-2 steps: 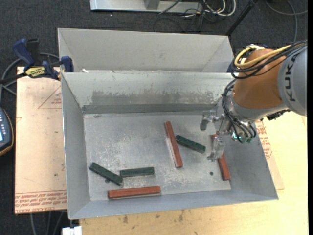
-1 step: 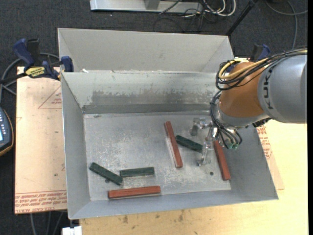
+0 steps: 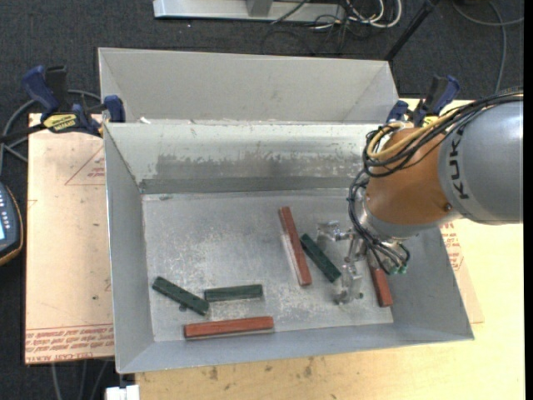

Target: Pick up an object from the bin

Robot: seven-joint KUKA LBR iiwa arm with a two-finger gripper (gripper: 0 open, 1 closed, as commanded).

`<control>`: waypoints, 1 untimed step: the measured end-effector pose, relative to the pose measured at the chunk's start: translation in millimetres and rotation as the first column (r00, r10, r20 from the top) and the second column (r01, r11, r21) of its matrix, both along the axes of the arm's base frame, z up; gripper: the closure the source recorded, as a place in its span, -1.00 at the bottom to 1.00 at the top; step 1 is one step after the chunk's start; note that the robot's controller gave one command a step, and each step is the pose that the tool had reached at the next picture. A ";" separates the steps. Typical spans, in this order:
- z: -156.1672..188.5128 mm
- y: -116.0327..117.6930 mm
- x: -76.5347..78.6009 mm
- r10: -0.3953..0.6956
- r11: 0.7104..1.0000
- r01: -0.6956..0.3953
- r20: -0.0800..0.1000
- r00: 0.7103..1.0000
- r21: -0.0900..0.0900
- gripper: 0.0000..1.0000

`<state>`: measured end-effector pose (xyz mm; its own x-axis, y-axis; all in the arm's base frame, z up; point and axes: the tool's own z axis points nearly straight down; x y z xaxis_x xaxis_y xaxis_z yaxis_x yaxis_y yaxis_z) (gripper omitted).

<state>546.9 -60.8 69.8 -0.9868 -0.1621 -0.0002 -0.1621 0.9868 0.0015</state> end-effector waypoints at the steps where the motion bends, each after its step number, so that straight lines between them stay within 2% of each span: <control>1: 0.3 -0.4 0.6 0.002 1.000 -0.002 0.001 1.000 -0.001 1.00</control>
Offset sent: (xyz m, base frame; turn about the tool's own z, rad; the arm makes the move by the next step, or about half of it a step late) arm 0.0000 0.0000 0.0000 0.0000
